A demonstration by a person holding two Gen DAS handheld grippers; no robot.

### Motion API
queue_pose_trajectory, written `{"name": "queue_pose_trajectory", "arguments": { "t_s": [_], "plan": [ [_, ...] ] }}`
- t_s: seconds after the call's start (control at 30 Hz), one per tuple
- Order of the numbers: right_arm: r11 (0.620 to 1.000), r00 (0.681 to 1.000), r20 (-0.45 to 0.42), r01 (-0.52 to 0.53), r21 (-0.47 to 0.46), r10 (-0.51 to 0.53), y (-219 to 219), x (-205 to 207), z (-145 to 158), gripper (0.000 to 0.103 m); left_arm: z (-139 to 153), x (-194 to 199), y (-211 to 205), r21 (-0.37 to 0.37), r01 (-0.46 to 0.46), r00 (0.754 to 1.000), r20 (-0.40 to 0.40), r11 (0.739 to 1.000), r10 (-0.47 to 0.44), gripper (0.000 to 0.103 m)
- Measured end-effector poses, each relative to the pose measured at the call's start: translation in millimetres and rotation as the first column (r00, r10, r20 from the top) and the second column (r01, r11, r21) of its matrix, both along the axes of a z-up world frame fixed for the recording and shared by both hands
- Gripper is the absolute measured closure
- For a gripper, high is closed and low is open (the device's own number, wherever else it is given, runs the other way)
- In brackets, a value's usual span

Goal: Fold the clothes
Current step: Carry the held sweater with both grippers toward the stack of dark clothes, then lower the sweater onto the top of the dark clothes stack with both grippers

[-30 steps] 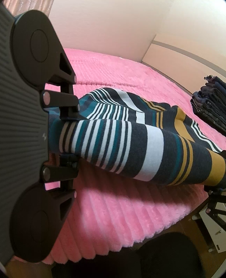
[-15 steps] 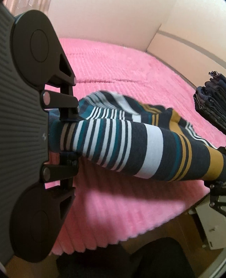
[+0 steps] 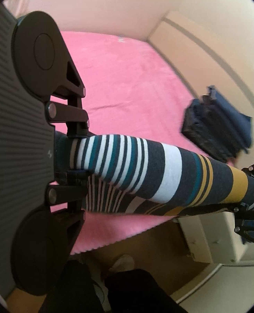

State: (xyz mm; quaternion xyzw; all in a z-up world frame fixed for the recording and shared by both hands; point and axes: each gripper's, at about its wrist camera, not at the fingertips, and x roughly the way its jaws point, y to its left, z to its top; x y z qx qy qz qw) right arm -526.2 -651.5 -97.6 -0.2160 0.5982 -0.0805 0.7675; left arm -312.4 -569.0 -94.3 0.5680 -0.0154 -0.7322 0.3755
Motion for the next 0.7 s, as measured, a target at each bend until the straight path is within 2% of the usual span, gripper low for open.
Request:
{"name": "queue_pose_trajectory", "arguments": {
  "t_s": [0.17, 0.3, 0.43, 0.53, 0.63, 0.7],
  "plan": [
    [0.991, 0.994, 0.039, 0.108, -0.076, -0.105, -36, -30, 53, 0.067, 51, -23, -58, -0.097, 0.101, 0.995, -0.012, 0.99, -0.103, 0.079],
    [0.966, 0.979, 0.111, 0.188, -0.177, -0.17, -91, -62, 94, 0.067, 93, -62, -135, -0.223, 0.151, 0.988, 0.017, 0.963, -0.151, 0.079],
    [0.928, 0.965, 0.197, 0.229, -0.294, -0.176, -173, -101, 132, 0.067, 131, -111, -225, -0.345, 0.172, 0.985, 0.053, 0.923, -0.163, 0.079],
    [0.898, 0.956, 0.251, 0.237, -0.37, -0.15, -261, -136, 153, 0.067, 154, -157, -308, -0.411, 0.159, 0.987, 0.074, 0.898, -0.14, 0.079],
    [0.864, 0.95, 0.289, 0.245, -0.44, -0.123, -344, -163, 165, 0.067, 170, -206, -399, -0.477, 0.131, 0.99, 0.103, 0.869, -0.093, 0.079],
    [0.829, 0.944, 0.319, 0.249, -0.501, -0.09, -388, -179, 166, 0.067, 171, -231, -442, -0.525, 0.119, 0.99, 0.127, 0.843, -0.06, 0.079]
  ]
}}
